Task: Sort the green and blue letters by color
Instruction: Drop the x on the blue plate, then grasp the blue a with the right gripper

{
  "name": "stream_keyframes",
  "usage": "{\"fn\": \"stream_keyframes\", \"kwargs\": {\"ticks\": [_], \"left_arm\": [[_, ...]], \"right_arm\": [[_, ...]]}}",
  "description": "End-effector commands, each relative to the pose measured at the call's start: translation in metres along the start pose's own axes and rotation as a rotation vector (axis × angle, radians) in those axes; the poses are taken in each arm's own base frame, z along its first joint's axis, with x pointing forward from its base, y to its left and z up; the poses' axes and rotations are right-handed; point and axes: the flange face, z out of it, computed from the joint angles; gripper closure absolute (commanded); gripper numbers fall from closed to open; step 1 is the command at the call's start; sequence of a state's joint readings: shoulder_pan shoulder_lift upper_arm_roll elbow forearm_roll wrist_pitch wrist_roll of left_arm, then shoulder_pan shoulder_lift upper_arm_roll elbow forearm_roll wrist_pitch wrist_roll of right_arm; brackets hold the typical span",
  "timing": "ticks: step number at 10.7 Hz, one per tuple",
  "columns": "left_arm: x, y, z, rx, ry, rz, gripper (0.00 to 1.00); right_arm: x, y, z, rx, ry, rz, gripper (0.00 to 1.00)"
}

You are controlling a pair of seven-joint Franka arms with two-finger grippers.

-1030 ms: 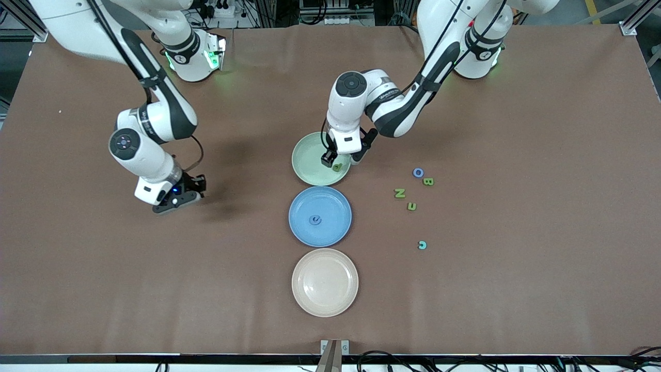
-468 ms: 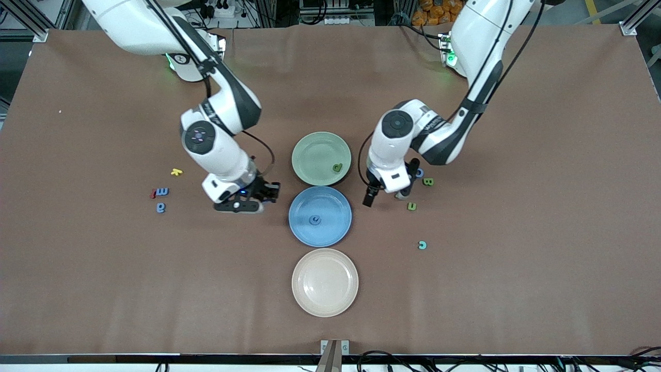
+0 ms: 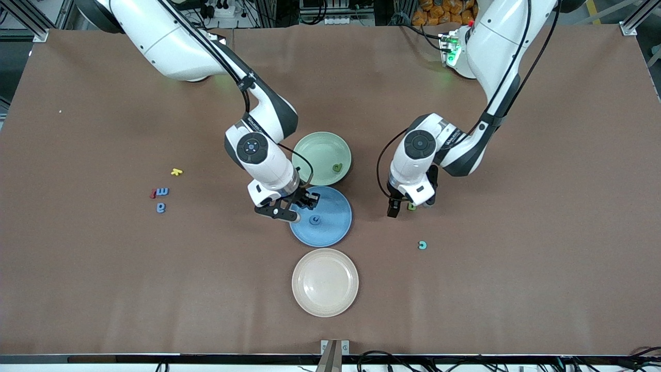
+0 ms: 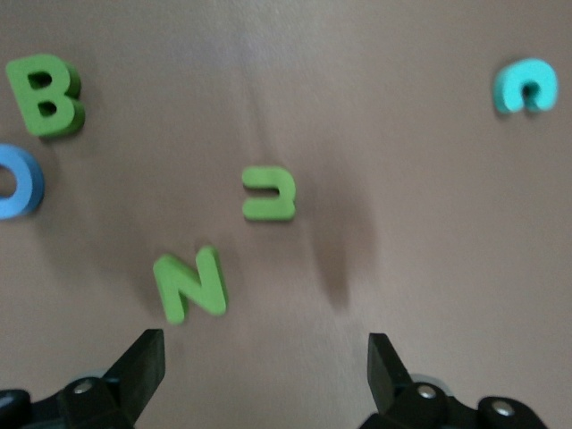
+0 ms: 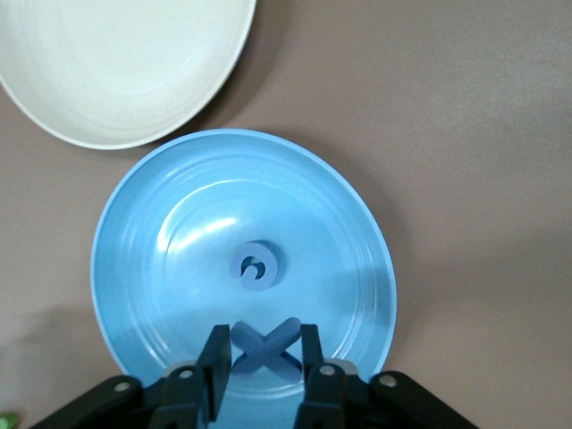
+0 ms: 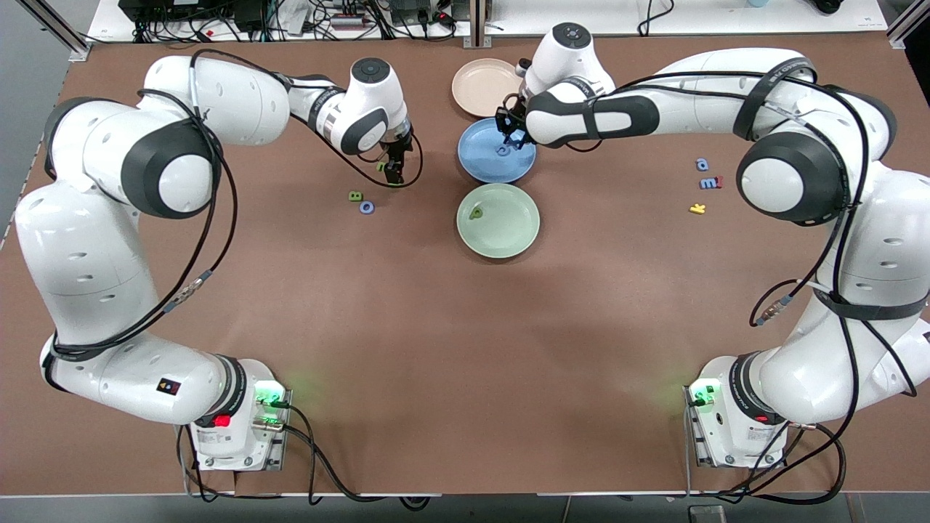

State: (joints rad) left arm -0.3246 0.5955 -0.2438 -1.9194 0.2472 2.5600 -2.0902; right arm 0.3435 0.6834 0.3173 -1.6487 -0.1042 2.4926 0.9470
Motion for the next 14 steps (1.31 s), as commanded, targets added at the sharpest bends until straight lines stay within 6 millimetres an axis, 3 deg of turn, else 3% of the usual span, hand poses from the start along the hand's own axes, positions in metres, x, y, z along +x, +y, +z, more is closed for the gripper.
{"fn": "stream_keyframes", "kwargs": {"ticks": [1,3,4,6,7,8,11,14], "left_arm": [[0.014,0.004,0.012,0.012,0.021,-0.072,0.0],[0.014,0.001,0.022,0.025,0.027,-0.074,0.0],[0.014,0.0,0.025,0.03,0.029,-0.074,0.0],[0.015,-0.003,0.031,0.04,0.032,-0.072,0.0],[0.017,-0.002,0.03,0.039,0.032,-0.075,0.0],[0.019,-0.003,0.028,0.047,0.04,-0.076,0.0],[0.025,-0.003,0.015,0.091,0.083,-0.075,0.0],[0.021,-0.005,0.012,0.098,0.086,-0.073,0.0]], "right_arm": [[0.015,0.004,0.0,-0.023,0.024,0.035,0.0],[0.023,0.018,-0.013,-0.038,0.03,0.043,0.0],[0.032,0.041,-0.031,-0.065,0.033,0.027,0.0],[0.048,0.112,-0.085,-0.144,0.009,-0.104,0.0],[0.045,0.136,-0.1,-0.177,-0.007,-0.129,0.0],[0.044,0.151,-0.112,-0.203,-0.019,-0.152,0.0],[0.074,0.227,-0.152,-0.244,-0.024,-0.268,0.0],[0.104,0.303,-0.161,-0.251,-0.047,-0.378,0.0]]}}
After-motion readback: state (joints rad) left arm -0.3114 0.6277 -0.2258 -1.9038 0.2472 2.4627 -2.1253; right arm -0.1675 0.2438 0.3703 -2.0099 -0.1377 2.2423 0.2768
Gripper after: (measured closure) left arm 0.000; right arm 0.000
